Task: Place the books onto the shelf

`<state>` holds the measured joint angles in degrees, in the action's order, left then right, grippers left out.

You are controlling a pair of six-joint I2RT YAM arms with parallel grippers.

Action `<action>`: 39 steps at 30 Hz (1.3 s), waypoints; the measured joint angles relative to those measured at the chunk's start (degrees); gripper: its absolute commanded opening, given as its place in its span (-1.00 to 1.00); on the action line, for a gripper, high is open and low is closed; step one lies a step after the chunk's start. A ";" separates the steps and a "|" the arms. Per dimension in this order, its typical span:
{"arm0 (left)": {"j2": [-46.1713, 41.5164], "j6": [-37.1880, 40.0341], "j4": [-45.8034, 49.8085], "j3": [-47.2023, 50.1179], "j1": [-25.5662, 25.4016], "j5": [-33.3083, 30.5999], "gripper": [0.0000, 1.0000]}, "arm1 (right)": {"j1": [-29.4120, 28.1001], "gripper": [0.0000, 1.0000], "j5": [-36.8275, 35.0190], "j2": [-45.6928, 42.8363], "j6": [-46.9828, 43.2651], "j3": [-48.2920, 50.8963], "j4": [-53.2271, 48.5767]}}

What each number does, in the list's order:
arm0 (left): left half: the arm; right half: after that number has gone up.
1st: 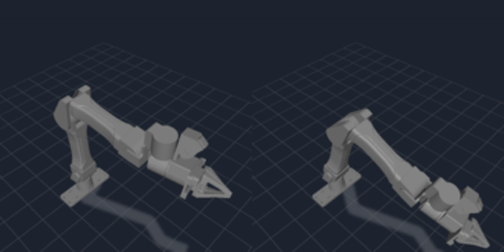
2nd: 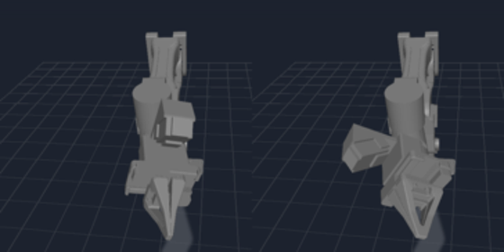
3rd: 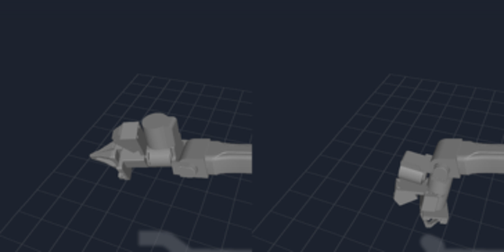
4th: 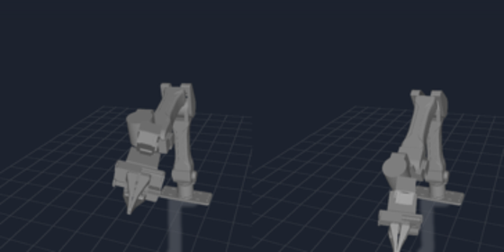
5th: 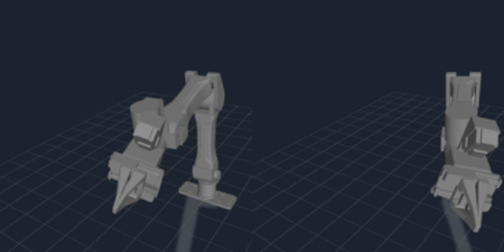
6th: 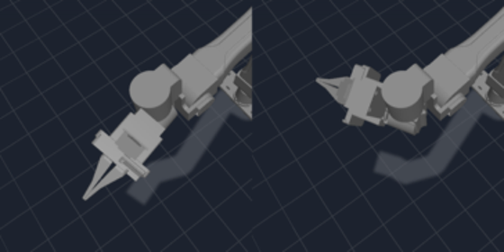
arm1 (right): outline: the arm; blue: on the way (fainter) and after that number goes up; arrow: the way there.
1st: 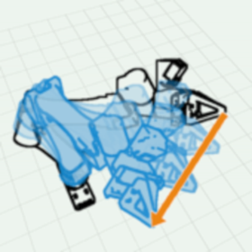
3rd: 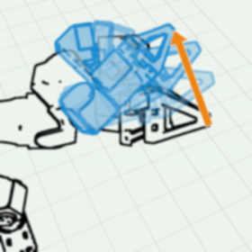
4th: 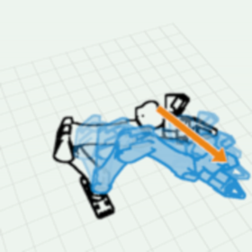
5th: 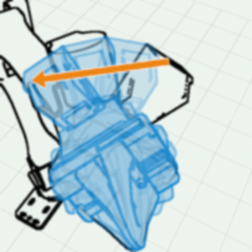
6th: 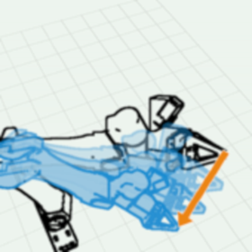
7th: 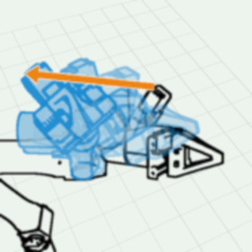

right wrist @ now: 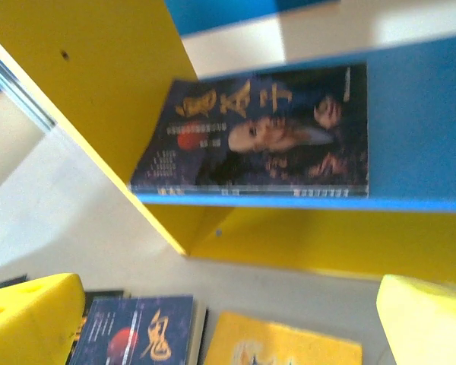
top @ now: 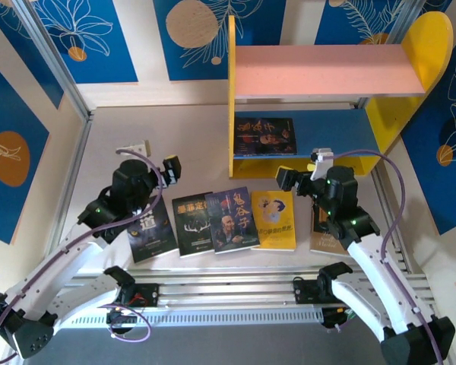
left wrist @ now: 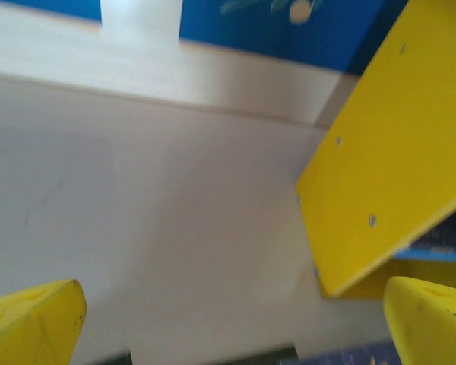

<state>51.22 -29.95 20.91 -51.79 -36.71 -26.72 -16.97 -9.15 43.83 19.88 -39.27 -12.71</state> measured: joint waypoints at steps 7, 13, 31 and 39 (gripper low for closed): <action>5.11 -13.22 10.05 0.68 -8.96 -1.40 1.00 | -3.34 0.88 4.07 6.95 2.67 -1.18 -8.33; 13.90 -20.17 12.07 2.58 -16.11 -1.42 1.00 | -7.02 0.87 7.02 8.20 7.06 5.97 -5.22; 21.42 -25.53 4.70 5.42 -17.53 10.86 1.00 | -12.55 0.60 9.35 19.02 11.08 9.07 -1.16; 26.03 -25.70 0.35 5.49 -17.81 14.78 0.92 | -14.53 0.40 9.60 26.18 11.39 6.32 0.83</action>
<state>77.25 -55.66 21.26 -46.30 -54.52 -11.94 -31.51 0.45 70.02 31.27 -32.95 -11.88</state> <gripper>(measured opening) 0.970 0.708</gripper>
